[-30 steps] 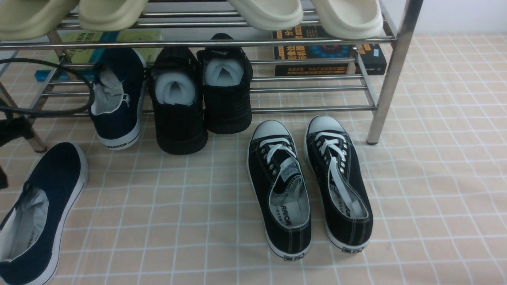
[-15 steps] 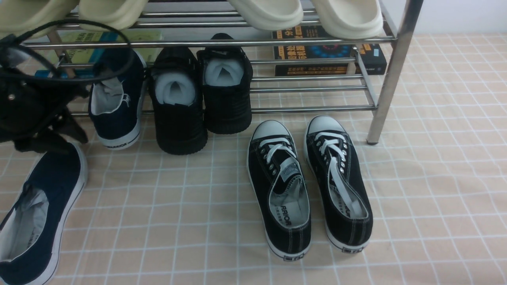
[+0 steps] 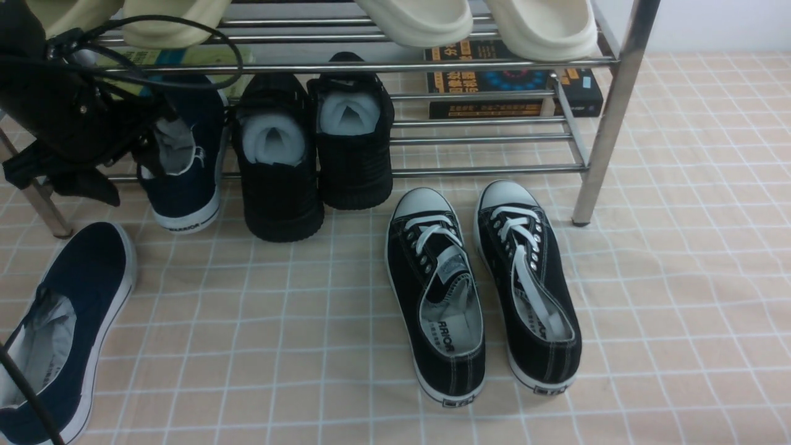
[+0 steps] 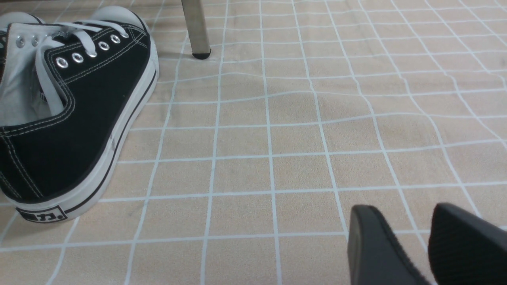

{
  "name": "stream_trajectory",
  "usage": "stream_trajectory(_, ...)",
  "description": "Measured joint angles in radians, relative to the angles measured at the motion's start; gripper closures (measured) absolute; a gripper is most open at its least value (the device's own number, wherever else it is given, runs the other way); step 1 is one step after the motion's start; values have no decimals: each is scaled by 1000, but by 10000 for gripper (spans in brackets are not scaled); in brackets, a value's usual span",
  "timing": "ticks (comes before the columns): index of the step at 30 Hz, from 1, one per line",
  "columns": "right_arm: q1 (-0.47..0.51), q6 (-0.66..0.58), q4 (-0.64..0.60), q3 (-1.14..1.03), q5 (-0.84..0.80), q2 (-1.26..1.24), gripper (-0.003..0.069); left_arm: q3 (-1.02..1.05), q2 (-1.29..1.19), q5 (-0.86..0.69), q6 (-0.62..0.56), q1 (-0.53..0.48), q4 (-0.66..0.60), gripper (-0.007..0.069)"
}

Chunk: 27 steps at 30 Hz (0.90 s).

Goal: Take the shoes off the shelf from the light coffee tablecloth by hand.
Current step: 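Grasp the leftmost shoe on the bottom shelf of the shoe rack with the left gripper, then set the held shoe down on the floor in front of the rack with the left gripper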

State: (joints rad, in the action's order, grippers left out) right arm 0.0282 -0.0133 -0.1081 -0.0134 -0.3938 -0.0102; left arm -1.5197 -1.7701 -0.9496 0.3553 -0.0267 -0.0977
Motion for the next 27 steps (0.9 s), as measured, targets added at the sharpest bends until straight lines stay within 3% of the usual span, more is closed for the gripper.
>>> stream_trajectory(17,0,0,0,0,0,0,421,-5,-98,163,11,0,55,233)
stream_trajectory(20,0,0,0,0,0,0,421,-5,-136,171,11,0,55,317)
stream_trajectory(24,0,0,0,0,0,0,421,-5,-132,169,8,0,38,545)
stream_trajectory(27,0,0,0,0,0,0,421,-2,-98,109,-13,0,32,597)
